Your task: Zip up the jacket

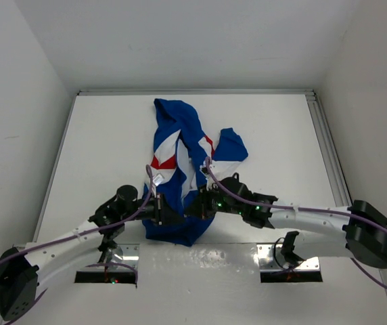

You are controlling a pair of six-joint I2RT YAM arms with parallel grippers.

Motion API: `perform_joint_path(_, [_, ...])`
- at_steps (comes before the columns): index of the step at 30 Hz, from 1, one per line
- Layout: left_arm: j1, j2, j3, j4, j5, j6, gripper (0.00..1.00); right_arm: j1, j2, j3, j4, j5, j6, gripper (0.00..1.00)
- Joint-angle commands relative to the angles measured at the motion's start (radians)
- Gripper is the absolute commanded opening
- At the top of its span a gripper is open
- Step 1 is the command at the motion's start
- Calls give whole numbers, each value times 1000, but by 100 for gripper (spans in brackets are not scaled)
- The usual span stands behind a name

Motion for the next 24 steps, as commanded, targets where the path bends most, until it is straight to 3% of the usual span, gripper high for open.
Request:
perform_joint_path(1, [8, -5, 17, -83, 11, 57, 0, -3, 44, 136, -130, 130, -197, 0])
perform_joint_path(6, [8, -14, 32, -118, 13, 82, 0, -5, 78, 209, -216, 208, -297, 0])
perform_joint_path(14, [8, -13, 55, -121, 45, 106, 0, -3, 150, 275, -167, 364, -462, 0])
perform_joint_path(18, [8, -13, 72, -161, 68, 129, 0, -5, 199, 292, -35, 530, -557, 0])
perform_joint_path(24, [8, -4, 124, -274, 89, 195, 0, -23, 306, 380, 108, 612, -613, 0])
